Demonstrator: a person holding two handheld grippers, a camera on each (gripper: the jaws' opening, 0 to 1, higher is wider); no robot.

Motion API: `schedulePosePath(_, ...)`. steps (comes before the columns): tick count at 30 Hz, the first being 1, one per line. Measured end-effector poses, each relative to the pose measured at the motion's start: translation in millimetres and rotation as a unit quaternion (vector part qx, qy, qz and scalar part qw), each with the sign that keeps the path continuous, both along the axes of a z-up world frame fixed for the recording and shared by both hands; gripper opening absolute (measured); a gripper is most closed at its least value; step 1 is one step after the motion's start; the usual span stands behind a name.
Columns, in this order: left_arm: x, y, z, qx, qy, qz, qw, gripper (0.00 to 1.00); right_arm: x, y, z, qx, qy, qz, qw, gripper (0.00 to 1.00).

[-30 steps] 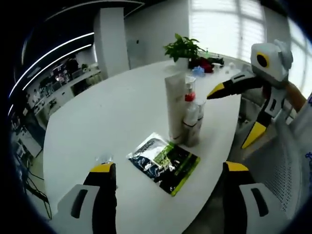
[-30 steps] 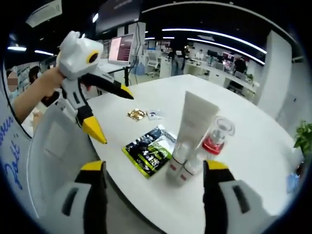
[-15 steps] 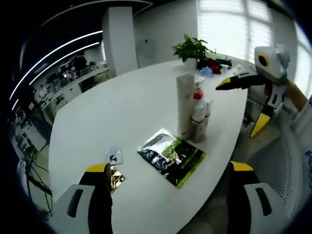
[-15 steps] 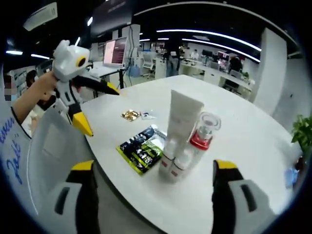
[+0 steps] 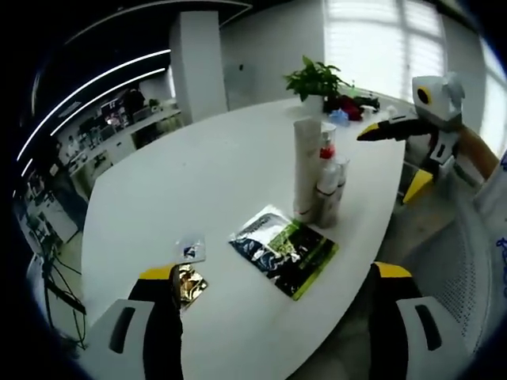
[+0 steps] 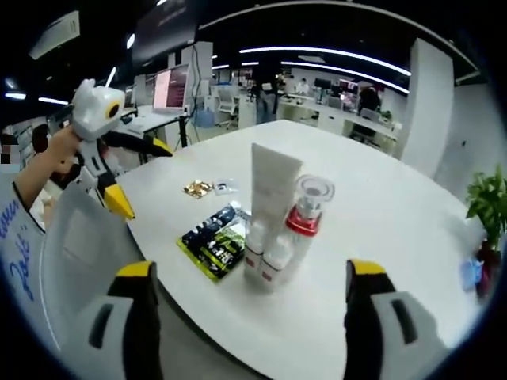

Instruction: Arrange the skincare products in the storage area until every visible bottle or jar stands upright without overlapping.

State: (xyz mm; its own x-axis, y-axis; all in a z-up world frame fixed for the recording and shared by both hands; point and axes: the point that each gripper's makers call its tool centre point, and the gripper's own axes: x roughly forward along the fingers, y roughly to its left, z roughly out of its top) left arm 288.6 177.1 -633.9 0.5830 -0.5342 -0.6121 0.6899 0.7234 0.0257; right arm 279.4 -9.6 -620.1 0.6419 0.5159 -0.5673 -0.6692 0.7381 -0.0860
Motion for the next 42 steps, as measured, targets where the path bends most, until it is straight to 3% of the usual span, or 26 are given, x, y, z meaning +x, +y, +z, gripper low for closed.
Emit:
schedulePosePath(17,21.5,16,-6.7,0.034,-0.001,-0.007,0.9994,0.97,-1,-6,-3.3,-0.015,0.006,0.004,0.9999,0.99)
schedulePosePath(24,33.8,24,-18.0,0.028,0.020,-0.012,0.9994,0.97,2,-8,-1.1,-0.009,0.003,-0.005,0.9999,0.97)
schedulePosePath(42,63.0,52,-47.3,0.084,0.062,-0.027,0.9942,0.94,3,-7,2.6,0.006,0.008,-0.014,0.9999,0.99)
